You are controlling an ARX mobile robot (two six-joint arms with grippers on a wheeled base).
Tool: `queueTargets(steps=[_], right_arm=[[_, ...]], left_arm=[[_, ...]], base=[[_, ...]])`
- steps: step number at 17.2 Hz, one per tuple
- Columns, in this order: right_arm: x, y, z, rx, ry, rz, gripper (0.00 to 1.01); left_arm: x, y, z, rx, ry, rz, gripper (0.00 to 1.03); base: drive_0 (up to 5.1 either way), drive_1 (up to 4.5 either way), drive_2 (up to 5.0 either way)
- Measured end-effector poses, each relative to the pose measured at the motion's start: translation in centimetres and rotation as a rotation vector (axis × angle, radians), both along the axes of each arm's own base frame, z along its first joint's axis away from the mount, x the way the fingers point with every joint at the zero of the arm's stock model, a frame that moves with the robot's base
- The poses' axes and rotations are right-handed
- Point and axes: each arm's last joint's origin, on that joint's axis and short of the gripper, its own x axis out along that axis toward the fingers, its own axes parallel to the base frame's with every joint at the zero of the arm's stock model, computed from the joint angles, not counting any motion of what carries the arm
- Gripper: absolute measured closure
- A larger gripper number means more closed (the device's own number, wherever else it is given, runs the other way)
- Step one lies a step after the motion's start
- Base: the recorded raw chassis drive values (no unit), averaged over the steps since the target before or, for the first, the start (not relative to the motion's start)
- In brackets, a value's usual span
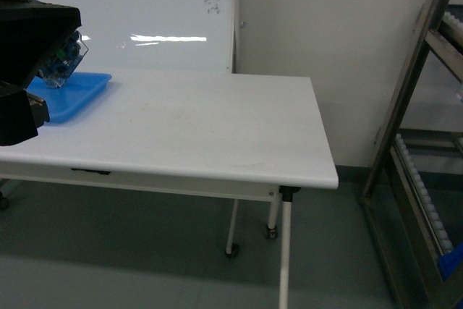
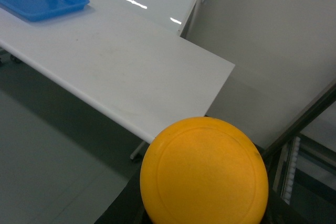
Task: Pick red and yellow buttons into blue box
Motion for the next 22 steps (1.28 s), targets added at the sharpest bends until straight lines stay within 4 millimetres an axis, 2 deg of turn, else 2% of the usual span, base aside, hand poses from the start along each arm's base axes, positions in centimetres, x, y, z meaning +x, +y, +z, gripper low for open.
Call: queueTargets(steps=[22], right_arm=[[-0.01, 0.0, -0.04, -0.001, 0.003, 0.0, 0.75]], left_arm=[[0.01, 0.02, -0.01, 0.0, 0.002, 0.001, 0.79]], base=[[4.9, -2.55, -2.1]])
